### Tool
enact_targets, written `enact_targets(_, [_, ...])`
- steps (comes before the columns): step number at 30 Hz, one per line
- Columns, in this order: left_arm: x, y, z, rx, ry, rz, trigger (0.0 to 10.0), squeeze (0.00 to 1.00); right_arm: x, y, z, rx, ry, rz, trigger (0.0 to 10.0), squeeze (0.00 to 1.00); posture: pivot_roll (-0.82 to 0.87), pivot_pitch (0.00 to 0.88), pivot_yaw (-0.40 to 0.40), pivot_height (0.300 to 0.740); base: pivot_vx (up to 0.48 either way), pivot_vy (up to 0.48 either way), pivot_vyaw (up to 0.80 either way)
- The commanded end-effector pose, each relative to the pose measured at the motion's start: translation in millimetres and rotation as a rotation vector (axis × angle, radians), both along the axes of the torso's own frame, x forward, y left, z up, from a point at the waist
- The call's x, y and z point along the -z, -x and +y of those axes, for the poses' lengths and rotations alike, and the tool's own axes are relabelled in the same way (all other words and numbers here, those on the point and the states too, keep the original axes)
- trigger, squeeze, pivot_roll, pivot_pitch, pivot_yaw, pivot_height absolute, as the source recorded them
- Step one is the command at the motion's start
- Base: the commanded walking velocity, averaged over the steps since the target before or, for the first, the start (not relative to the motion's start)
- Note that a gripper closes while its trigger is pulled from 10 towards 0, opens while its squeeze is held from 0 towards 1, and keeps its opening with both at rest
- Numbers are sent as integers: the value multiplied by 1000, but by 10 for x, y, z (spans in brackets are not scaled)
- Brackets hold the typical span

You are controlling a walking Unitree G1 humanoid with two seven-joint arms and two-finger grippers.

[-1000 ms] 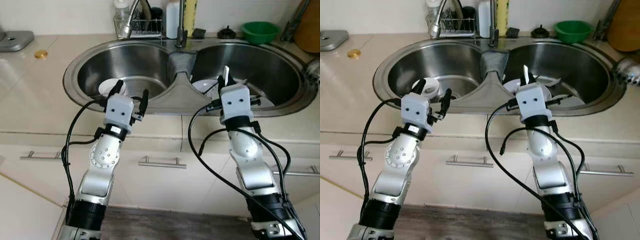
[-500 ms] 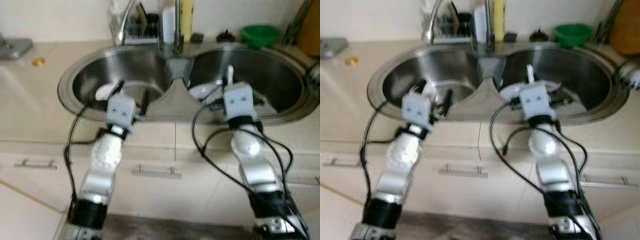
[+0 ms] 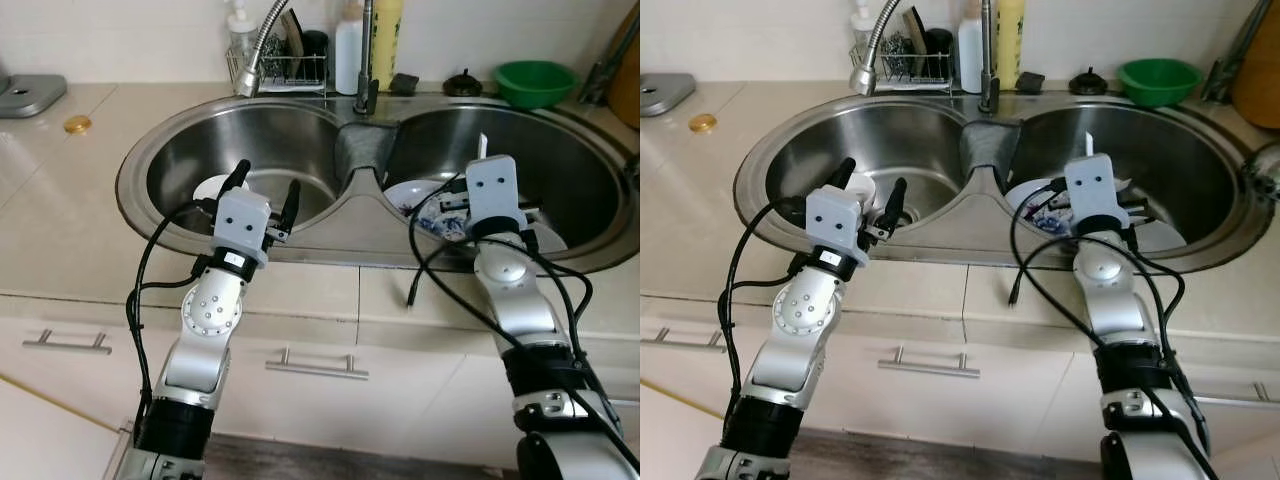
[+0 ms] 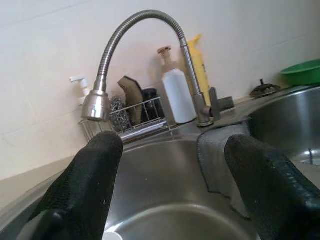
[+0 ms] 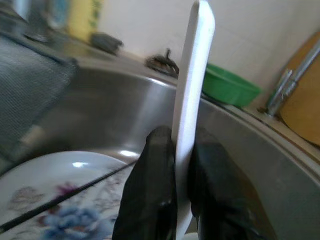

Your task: Kitchen organization

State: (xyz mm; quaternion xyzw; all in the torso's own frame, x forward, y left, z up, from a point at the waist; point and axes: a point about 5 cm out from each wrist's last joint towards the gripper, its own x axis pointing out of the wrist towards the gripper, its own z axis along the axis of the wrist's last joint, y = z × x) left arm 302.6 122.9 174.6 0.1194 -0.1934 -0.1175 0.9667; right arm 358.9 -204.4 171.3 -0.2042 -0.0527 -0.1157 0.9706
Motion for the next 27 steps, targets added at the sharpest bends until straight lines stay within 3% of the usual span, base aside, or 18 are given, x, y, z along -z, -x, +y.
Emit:
enact_targets(1, [-34, -1, 10, 0, -6, -13, 10000, 0, -18, -70, -30, 33, -27, 15, 10000, 0, -90, 26, 41, 740, 0, 0, 0])
enact_targets(7, [-29, 6, -4, 9, -16, -8, 10000, 0, 49, -159, -236, 121, -98, 121, 10000, 0, -82, 29, 39, 740, 0, 0, 0])
enact_targets(8, [-25, 8, -7, 10, -16, -6, 10000, 0, 81, -162, -252, 118, -137, 141, 10000, 86, -82, 30, 38, 740, 0, 0, 0])
enact_targets(9, [-24, 10, -10, 11, -17, -5, 10000, 0, 101, -164, -260, 114, -164, 151, 10000, 86, -82, 31, 38, 740, 0, 0, 0])
enact_targets(10, [-20, 13, -14, 12, -17, -3, 10000, 0, 132, -159, -284, 118, -193, 168, 10000, 1000, -81, 33, 36, 740, 0, 0, 0])
enact_targets(19, [-2, 19, -32, 18, -17, 6, 10000, 0, 298, -114, -380, 112, -244, 259, 10000, 1000, -89, 39, 38, 740, 0, 0, 0])
enact_targets(24, [-4, 17, -39, 22, -12, 8, 10000, 0, 169, -118, -350, 88, -288, 155, 10000, 1000, -93, 40, 39, 740, 0, 0, 0])
enact_targets(26, [-5, 17, -43, 26, -4, 9, 10000, 0, 52, -117, -307, 65, -298, 65, 10000, 1000, -90, 40, 38, 740, 0, 0, 0])
enact_targets(27, [-15, 23, -49, 32, 8, 6, 10000, 0, -137, -92, -223, 12, -307, -76, 10000, 1000, -90, 40, 38, 740, 0, 0, 0])
